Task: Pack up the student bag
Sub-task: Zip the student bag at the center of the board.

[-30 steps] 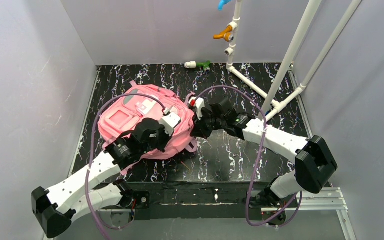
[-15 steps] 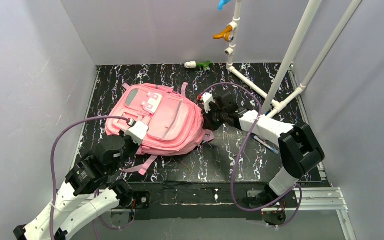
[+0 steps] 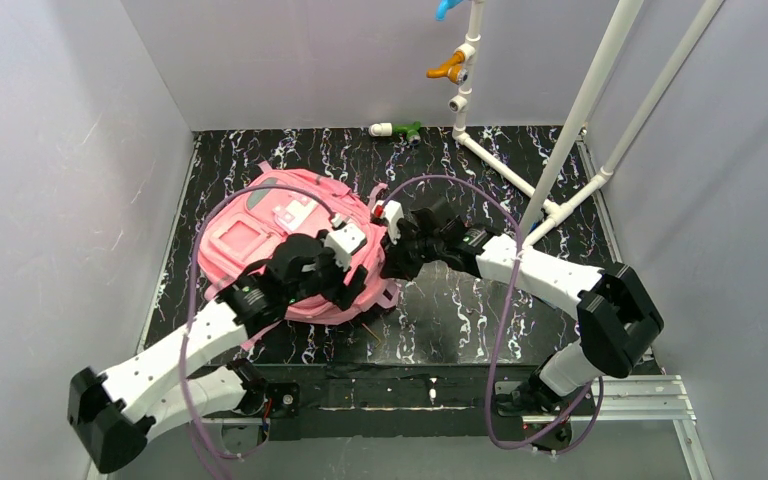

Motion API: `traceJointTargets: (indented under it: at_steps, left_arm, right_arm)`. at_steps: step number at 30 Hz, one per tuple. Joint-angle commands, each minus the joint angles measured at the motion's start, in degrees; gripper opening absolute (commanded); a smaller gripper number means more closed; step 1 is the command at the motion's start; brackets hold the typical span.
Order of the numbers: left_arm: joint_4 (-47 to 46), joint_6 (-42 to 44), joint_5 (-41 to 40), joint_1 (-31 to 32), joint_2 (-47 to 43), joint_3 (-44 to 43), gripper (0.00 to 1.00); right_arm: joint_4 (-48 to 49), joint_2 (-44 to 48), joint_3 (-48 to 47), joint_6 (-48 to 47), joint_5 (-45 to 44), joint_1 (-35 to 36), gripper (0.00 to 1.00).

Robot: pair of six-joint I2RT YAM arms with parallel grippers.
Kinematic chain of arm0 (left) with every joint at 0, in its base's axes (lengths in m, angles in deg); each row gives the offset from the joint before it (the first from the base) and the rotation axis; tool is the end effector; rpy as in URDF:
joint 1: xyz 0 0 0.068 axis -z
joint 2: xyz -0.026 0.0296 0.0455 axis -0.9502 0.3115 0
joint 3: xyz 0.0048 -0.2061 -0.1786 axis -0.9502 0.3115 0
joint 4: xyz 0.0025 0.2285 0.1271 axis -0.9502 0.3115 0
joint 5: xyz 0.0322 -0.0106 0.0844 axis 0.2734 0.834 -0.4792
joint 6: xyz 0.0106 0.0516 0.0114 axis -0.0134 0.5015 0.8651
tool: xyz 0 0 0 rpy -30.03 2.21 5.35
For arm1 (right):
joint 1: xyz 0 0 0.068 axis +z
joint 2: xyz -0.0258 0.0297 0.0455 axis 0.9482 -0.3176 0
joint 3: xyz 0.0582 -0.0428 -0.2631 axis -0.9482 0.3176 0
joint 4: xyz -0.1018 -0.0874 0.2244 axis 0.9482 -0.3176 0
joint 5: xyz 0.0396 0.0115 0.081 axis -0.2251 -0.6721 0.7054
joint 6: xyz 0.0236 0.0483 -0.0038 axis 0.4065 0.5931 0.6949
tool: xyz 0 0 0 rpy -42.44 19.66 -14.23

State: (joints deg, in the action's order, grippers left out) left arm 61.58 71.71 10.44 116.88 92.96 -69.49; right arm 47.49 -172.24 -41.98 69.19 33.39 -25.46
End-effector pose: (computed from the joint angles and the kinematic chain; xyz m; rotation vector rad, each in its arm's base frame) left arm 0.1429 -0.1436 0.3026 0.8333 1.8363 -0.4809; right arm 0.2243 0.2516 0.2548 -1.1683 1.9807 0.8185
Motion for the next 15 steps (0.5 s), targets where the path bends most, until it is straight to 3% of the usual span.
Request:
traceJointTargets:
  at_steps: [1,5,7,13,15]
  left_arm:
    - [-12.63,-2.87,3.65,0.46,6.05,0.6,0.68]
    - [-12.39,-2.83,0.93,0.7,8.85,1.73,0.64]
    - [-11.69,-2.86,-0.9,0.82,8.25,2.52,0.57]
    - [0.22,1.27,-7.28,0.81,6.3,1.7,0.02]
    - [3.7,3.17,-9.75,0.8,3.94,1.82,0.0]
  right_arm:
    - [2.1,4.76,-1.79,1.86,2.77,1.49,0.01]
    - [0.95,5.13,-2.46,2.82,3.19,2.09,0.01]
    - [-0.19,4.98,-3.3,3.14,3.34,2.29,0.01]
    - [-4.3,4.1,-5.59,3.18,0.86,2.41,0.01]
    - [-6.48,3.61,-6.47,2.71,-0.81,2.41,0.01]
